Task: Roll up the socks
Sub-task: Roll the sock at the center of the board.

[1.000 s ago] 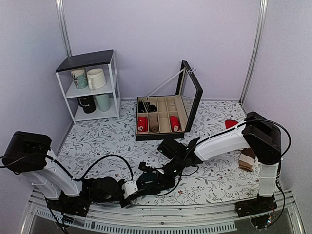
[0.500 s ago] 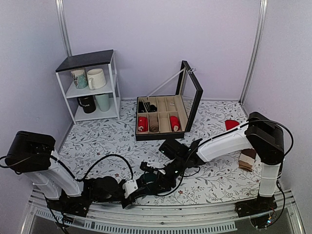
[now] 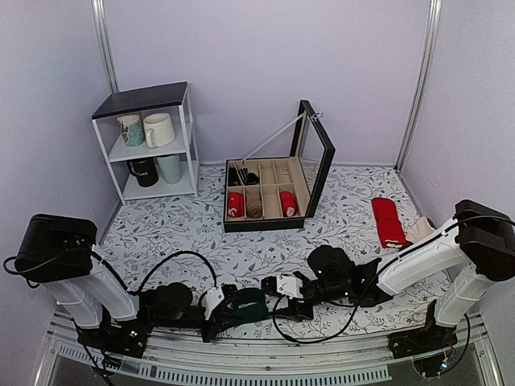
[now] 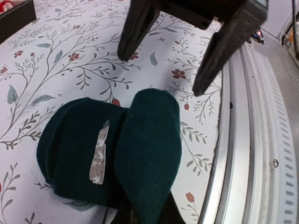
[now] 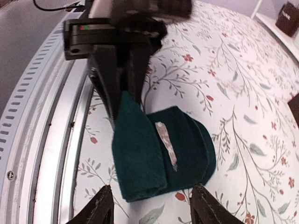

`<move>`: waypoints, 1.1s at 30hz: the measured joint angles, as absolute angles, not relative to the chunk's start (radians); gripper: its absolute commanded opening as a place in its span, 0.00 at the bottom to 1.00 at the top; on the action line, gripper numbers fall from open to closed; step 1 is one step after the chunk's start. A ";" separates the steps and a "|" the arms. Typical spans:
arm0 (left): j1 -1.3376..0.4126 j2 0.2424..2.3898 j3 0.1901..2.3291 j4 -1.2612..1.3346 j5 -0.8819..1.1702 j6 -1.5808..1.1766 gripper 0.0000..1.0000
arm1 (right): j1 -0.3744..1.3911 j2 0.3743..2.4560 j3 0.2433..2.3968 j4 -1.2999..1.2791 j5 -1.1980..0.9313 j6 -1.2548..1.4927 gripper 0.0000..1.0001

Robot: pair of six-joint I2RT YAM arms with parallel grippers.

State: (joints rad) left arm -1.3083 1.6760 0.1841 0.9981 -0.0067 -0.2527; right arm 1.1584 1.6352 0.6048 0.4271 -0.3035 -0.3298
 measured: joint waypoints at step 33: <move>-1.280 1.768 0.183 1.118 0.089 -0.329 0.08 | 1.331 1.774 0.656 0.489 -0.030 -0.471 0.16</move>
State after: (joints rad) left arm -1.2797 1.7683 0.1825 1.1175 0.0887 -0.3294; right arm 1.3308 1.7744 0.6559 0.4892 -0.0296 -0.4713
